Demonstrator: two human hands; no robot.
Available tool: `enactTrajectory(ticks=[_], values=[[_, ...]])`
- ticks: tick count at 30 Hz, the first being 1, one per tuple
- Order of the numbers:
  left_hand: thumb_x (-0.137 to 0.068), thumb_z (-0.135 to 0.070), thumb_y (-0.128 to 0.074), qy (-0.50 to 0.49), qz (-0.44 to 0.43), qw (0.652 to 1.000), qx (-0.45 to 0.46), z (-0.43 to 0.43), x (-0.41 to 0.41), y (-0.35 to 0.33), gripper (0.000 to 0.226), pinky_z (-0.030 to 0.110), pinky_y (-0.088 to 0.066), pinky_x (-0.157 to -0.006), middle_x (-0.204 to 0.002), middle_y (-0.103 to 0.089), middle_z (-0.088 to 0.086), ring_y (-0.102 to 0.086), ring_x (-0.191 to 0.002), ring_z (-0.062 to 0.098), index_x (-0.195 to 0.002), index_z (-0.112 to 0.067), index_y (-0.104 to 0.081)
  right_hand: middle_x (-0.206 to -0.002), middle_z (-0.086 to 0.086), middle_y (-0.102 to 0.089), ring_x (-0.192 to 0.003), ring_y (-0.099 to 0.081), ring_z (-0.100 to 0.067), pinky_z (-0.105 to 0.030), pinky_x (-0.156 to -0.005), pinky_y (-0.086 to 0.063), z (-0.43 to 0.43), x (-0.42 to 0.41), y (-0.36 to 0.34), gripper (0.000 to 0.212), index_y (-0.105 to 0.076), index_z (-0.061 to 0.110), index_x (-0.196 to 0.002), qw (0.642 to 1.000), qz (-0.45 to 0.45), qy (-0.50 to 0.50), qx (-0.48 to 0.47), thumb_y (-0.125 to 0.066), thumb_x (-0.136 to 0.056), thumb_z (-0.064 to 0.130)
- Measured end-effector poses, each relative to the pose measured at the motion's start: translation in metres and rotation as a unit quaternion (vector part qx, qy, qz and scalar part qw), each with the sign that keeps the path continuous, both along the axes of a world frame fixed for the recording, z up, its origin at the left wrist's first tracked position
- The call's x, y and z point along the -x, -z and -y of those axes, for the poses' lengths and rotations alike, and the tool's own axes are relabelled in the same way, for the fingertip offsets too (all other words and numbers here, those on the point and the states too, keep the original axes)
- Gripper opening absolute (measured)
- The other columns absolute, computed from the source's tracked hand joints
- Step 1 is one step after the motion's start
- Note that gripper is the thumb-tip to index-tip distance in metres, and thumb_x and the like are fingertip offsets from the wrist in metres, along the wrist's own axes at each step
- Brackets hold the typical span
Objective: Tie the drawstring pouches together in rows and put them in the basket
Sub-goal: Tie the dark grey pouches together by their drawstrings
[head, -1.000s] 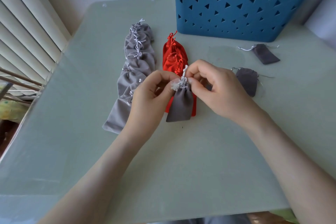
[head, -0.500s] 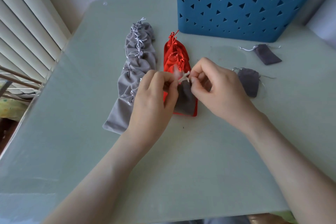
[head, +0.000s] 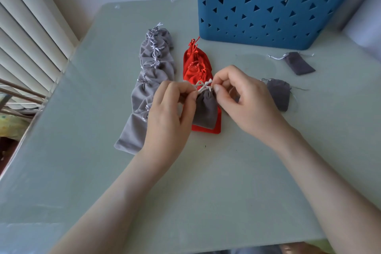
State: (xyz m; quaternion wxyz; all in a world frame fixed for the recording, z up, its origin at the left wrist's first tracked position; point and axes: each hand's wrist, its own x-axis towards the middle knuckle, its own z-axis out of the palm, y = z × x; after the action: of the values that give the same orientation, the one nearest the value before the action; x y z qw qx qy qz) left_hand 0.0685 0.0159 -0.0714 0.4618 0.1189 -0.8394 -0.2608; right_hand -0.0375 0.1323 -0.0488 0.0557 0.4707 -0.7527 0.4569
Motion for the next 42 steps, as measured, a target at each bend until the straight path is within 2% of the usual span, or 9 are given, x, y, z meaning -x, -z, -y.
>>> enactTrajectory(ticks=[5, 10, 15, 22, 25, 27, 30, 36, 42], values=[[-0.093, -0.026, -0.048, 0.059, 0.022, 0.995, -0.079, 0.000, -0.004, -0.003, 0.015, 0.009, -0.039, -0.077, -0.091, -0.055, -0.006, -0.051, -0.083, -0.004, -0.094, -0.016, -0.059, -0.071, 0.003, -0.059, -0.056, -0.050, -0.017, -0.013, -0.054, -0.036, -0.002, -0.001, -0.004, 0.006, -0.058, 0.013, -0.088, 0.999, 0.035, -0.015, 0.012, -0.056, -0.091, 0.008], [-0.086, -0.046, -0.054, 0.083, 0.059, 0.980, -0.171, -0.004, -0.004, -0.007, 0.015, 0.015, -0.046, -0.069, -0.090, -0.062, -0.007, -0.061, -0.077, 0.004, -0.090, -0.032, -0.059, -0.076, 0.004, -0.061, -0.063, -0.056, -0.021, -0.022, -0.058, -0.042, -0.002, -0.003, -0.004, 0.006, -0.057, 0.015, -0.089, 0.998, 0.043, -0.045, -0.004, -0.054, -0.091, 0.010], [-0.090, -0.039, -0.055, 0.084, 0.062, 0.972, -0.210, -0.005, -0.005, -0.010, 0.008, 0.013, -0.045, -0.067, -0.081, -0.067, -0.013, -0.062, -0.075, 0.002, -0.083, -0.037, -0.058, -0.079, 0.003, -0.062, -0.064, -0.055, -0.028, -0.022, -0.057, -0.040, -0.002, -0.002, -0.002, 0.011, -0.057, 0.017, -0.097, 0.994, 0.091, -0.066, -0.015, -0.053, -0.093, 0.007], [-0.093, -0.028, -0.049, 0.131, 0.048, 0.956, -0.259, -0.005, -0.004, -0.011, 0.013, 0.016, -0.042, -0.063, -0.072, -0.062, -0.018, -0.054, -0.067, -0.001, -0.083, -0.032, -0.057, -0.100, 0.010, -0.069, -0.093, -0.063, -0.022, -0.036, -0.088, -0.049, -0.002, -0.003, -0.004, 0.042, -0.055, 0.031, -0.120, 0.973, 0.176, -0.139, -0.057, -0.042, -0.090, 0.006], [-0.095, -0.027, -0.046, 0.129, 0.049, 0.958, -0.252, -0.003, -0.004, -0.009, 0.016, 0.020, -0.042, -0.065, -0.073, -0.062, -0.011, -0.052, -0.067, 0.000, -0.083, -0.030, -0.057, -0.105, 0.013, -0.070, -0.101, -0.064, -0.005, -0.019, -0.087, -0.047, -0.004, -0.004, -0.007, 0.035, -0.060, 0.035, -0.108, 0.954, 0.246, -0.166, -0.052, -0.044, -0.088, 0.012], [-0.095, -0.028, -0.046, 0.120, 0.050, 0.960, -0.249, -0.003, -0.004, -0.009, 0.016, 0.021, -0.042, -0.064, -0.072, -0.061, -0.012, -0.052, -0.066, 0.001, -0.082, -0.032, -0.056, -0.103, 0.004, -0.071, -0.099, -0.065, -0.010, -0.022, -0.085, -0.048, -0.005, -0.003, -0.009, 0.026, -0.063, 0.028, -0.106, 0.940, 0.291, -0.175, -0.041, -0.049, -0.087, 0.020], [-0.094, -0.028, -0.047, 0.103, 0.053, 0.965, -0.234, -0.003, -0.004, -0.008, 0.017, 0.027, -0.043, -0.062, -0.070, -0.060, -0.012, -0.051, -0.062, 0.010, -0.080, -0.035, -0.054, -0.099, 0.000, -0.070, -0.100, -0.065, -0.021, -0.038, -0.092, -0.049, -0.005, -0.002, -0.008, 0.022, -0.064, 0.030, -0.105, 0.946, 0.276, -0.161, -0.050, -0.058, -0.084, 0.032], [-0.096, -0.034, -0.040, 0.108, 0.048, 0.954, -0.276, -0.004, -0.004, -0.010, 0.024, 0.025, -0.048, -0.054, -0.067, -0.062, -0.008, -0.057, -0.057, 0.010, -0.084, -0.021, -0.057, -0.093, 0.007, -0.068, -0.094, -0.065, -0.012, -0.033, -0.091, -0.048, -0.009, 0.008, -0.009, 0.022, -0.064, 0.038, -0.096, 0.955, 0.251, -0.126, -0.091, -0.059, -0.085, 0.020], [-0.096, -0.035, -0.041, 0.099, 0.054, 0.943, -0.314, -0.003, -0.001, -0.010, 0.025, 0.025, -0.047, -0.052, -0.066, -0.062, -0.006, -0.055, -0.053, 0.014, -0.087, -0.018, -0.057, -0.090, 0.014, -0.071, -0.097, -0.065, -0.019, -0.047, -0.095, -0.047, -0.033, 0.037, -0.022, 0.022, -0.065, 0.036, -0.092, 0.954, 0.214, -0.016, -0.208, -0.057, -0.088, 0.015]])
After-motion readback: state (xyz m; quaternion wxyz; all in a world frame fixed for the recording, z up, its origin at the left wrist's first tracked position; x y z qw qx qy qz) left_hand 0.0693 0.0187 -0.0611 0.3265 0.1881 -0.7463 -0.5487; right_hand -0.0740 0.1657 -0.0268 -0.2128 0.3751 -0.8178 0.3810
